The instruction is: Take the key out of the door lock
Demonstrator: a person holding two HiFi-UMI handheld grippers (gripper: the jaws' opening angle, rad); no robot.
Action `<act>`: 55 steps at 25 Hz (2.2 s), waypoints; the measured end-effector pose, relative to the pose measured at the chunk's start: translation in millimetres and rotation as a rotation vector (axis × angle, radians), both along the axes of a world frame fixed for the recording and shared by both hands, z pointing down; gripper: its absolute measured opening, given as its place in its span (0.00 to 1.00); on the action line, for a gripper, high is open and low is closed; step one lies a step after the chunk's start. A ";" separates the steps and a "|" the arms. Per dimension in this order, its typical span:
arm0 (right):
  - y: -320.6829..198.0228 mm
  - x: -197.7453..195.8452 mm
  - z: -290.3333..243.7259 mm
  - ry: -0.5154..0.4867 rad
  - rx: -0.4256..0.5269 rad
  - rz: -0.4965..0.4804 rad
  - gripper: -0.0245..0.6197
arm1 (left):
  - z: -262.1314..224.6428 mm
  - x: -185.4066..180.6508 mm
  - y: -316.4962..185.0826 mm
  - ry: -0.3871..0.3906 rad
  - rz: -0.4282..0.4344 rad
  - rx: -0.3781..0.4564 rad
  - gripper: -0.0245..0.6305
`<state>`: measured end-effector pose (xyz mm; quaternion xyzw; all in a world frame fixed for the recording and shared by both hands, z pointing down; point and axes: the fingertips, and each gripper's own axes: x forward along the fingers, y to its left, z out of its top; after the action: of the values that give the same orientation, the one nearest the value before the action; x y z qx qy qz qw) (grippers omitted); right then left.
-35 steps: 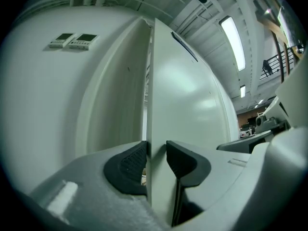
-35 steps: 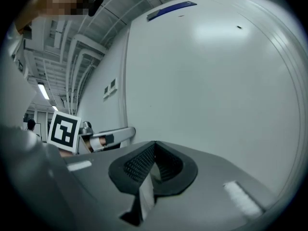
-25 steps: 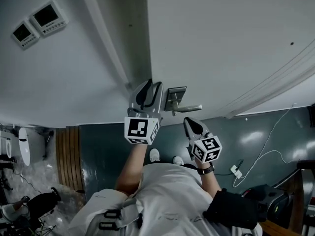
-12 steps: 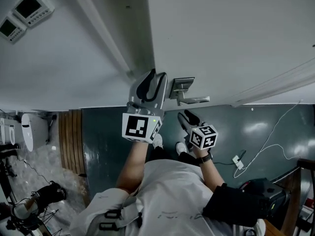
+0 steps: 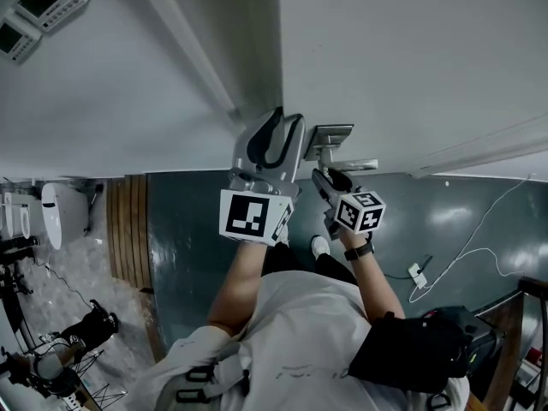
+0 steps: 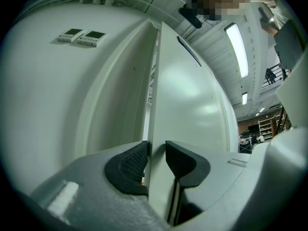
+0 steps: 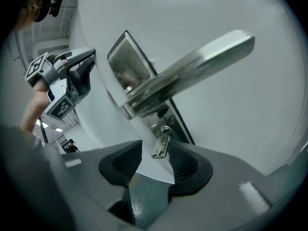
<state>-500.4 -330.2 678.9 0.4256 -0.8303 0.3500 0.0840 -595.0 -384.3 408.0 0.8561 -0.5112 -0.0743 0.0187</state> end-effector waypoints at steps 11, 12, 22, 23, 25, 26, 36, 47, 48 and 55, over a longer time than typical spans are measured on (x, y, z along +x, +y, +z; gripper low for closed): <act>-13.5 7.9 4.7 -0.297 -0.133 0.118 0.15 | 0.7 0.6 -0.1 0.013 -0.007 0.005 0.22; -13.3 7.5 5.0 -0.350 -0.154 0.127 0.13 | 0.6 0.3 -0.3 0.015 -0.009 0.006 0.22; -7.7 12.5 8.0 -0.661 -0.273 0.236 0.09 | -0.4 -0.7 0.4 0.015 -0.023 0.015 0.23; -6.1 14.8 10.2 -0.684 -0.291 0.253 0.08 | -0.6 -1.1 0.9 0.014 -0.024 0.020 0.23; -5.3 16.4 12.0 -0.767 -0.313 0.272 0.08 | -1.5 -1.9 1.5 0.014 -0.023 0.032 0.23; -5.6 16.5 11.7 -0.802 -0.316 0.276 0.08 | -1.8 -2.1 1.4 0.014 -0.022 0.036 0.23; 70.6 28.1 19.9 -0.806 -0.339 0.162 0.07 | -0.5 -2.3 1.6 0.002 -0.062 0.036 0.23; 103.2 110.3 -71.2 -0.413 0.073 0.025 0.08 | 45.9 11.0 58.9 -0.129 -0.200 -0.082 0.04; 103.9 116.4 -83.7 -0.368 0.124 0.023 0.08 | 55.0 21.4 73.0 -0.138 -0.185 -0.109 0.04; 124.7 115.9 -167.5 -0.104 0.433 0.030 0.08 | 79.2 72.7 165.1 -0.142 -0.087 -0.166 0.04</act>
<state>-384.5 -205.5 511.4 0.4273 -0.8828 0.1864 -0.0575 -522.4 -219.2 487.2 0.8316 -0.5523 0.0282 0.0500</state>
